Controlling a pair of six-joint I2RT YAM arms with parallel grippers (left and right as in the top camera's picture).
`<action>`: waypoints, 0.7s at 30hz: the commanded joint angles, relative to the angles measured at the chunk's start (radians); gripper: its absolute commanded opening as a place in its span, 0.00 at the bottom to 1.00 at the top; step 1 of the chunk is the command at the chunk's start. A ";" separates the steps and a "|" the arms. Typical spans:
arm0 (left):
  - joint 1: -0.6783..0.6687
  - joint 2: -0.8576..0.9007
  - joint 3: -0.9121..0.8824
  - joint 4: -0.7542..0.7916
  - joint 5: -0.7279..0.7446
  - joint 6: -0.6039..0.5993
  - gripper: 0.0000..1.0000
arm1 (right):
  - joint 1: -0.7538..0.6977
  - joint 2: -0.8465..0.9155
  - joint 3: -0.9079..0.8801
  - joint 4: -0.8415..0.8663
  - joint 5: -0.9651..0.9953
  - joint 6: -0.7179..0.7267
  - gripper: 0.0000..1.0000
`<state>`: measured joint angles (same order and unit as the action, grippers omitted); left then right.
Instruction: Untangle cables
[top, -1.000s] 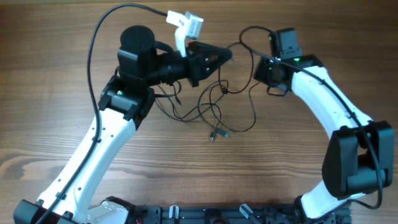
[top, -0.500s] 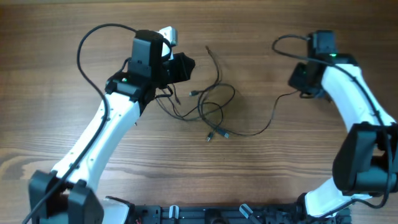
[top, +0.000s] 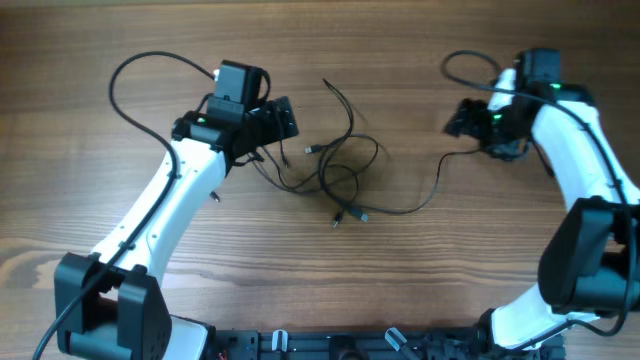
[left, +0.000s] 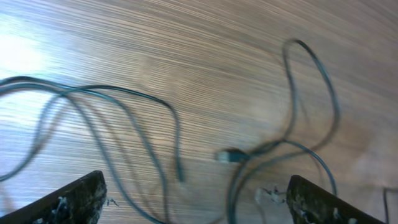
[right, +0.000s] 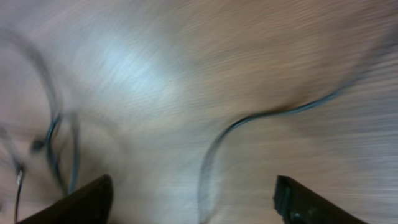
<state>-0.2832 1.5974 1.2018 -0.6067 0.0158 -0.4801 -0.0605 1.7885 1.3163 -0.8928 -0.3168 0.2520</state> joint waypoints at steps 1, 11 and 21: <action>0.077 0.006 0.002 -0.014 -0.051 0.001 1.00 | 0.127 0.005 0.019 -0.082 -0.087 -0.068 0.80; 0.107 0.006 0.002 -0.056 -0.051 0.001 1.00 | 0.305 0.005 -0.061 -0.282 -0.092 0.632 0.36; 0.107 0.006 0.002 -0.056 -0.051 0.001 1.00 | 0.537 0.005 -0.228 -0.002 -0.042 1.175 0.43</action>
<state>-0.1810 1.5974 1.2018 -0.6636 -0.0219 -0.4801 0.4503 1.7897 1.1000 -0.8951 -0.4026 1.2816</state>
